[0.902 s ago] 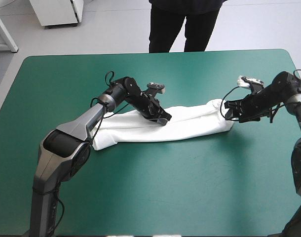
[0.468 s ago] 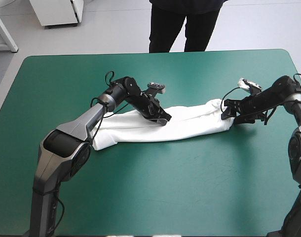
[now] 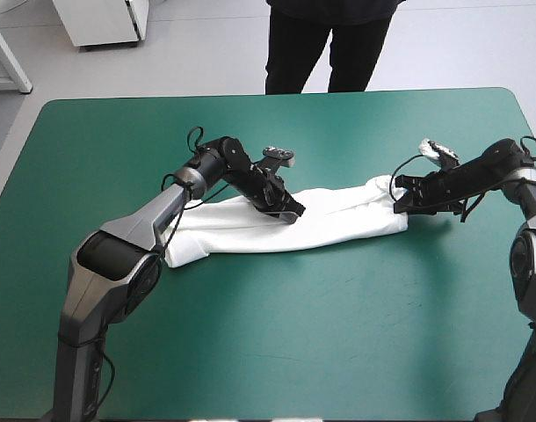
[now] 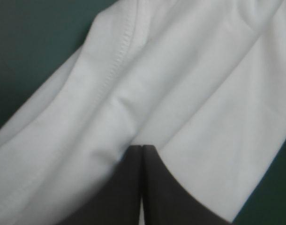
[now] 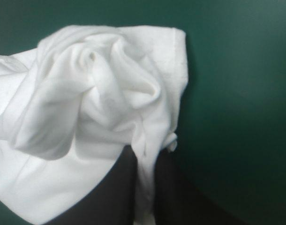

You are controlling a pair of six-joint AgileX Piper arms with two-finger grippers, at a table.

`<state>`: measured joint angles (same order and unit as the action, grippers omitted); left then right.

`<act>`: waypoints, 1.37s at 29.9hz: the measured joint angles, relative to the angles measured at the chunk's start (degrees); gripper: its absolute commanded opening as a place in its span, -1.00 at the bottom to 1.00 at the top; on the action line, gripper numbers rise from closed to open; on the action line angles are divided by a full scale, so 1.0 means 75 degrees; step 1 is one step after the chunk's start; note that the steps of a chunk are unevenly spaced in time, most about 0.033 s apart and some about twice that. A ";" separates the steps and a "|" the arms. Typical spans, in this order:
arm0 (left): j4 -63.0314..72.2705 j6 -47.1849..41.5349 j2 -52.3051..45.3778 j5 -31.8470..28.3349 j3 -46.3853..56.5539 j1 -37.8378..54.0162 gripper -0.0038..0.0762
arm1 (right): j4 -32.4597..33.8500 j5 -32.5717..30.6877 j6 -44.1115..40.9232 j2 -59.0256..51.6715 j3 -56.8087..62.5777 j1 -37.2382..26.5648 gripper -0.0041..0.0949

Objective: Fold the cloth

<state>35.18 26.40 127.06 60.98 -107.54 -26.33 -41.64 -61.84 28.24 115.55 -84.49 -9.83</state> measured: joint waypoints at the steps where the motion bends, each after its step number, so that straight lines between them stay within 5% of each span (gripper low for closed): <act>1: -0.0022 0.0003 0.0000 0.0000 0.0000 -0.0002 -0.96 | -0.0116 0.0000 0.0072 0.0000 0.0000 0.0000 -0.94; 14: -0.0160 -0.0042 0.0000 0.0000 -0.0024 -0.0025 -0.96 | -0.0550 -0.0812 0.0034 -0.0203 -0.1236 0.0008 -0.94; 41: -0.0666 -0.0379 -0.0090 0.0443 -0.0406 -0.0039 -0.96 | -0.0614 -0.1160 -0.0041 -0.1369 -0.1531 0.0057 -0.94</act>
<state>30.18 23.55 126.39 64.30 -110.58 -26.63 -46.25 -70.54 27.94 105.28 -95.97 -9.40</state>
